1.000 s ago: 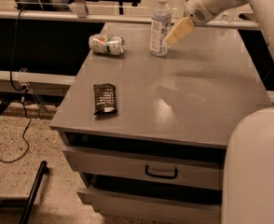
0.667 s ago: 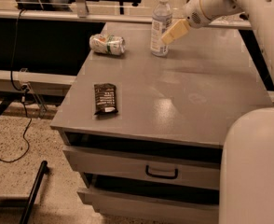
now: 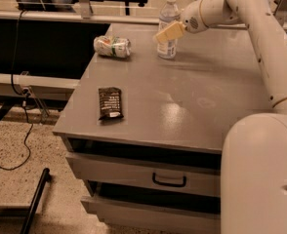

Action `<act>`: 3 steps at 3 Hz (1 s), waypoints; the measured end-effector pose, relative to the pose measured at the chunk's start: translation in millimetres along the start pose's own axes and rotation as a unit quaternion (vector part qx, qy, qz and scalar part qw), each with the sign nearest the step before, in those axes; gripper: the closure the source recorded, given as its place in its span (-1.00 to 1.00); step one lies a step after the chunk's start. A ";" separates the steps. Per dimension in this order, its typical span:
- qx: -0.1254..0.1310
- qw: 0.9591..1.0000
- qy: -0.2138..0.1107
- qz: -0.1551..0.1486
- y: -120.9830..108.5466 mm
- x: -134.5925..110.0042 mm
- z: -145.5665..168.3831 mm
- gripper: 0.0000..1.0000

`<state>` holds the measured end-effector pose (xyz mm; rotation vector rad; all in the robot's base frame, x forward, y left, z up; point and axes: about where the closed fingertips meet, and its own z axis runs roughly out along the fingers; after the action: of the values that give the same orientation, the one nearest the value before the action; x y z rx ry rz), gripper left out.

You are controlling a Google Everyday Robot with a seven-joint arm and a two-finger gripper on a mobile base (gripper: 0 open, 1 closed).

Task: Knock blue plastic bottle over

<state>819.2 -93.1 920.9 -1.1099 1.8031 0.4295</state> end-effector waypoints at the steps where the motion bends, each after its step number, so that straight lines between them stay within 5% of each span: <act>1: -0.019 1.000 -0.021 0.005 6.9 -5.8 9.2 -0.06; 2: -0.029 0.999 0.003 -0.019 13.0 -9.6 8.4 0.38; 3: -0.052 0.992 0.083 -0.075 27.3 -1.3 -5.2 0.87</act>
Offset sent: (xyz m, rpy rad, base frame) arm -0.0116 -0.0132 0.0055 -0.2434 0.0536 0.1141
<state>793.9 -81.6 920.0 -1.3792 1.8414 0.3538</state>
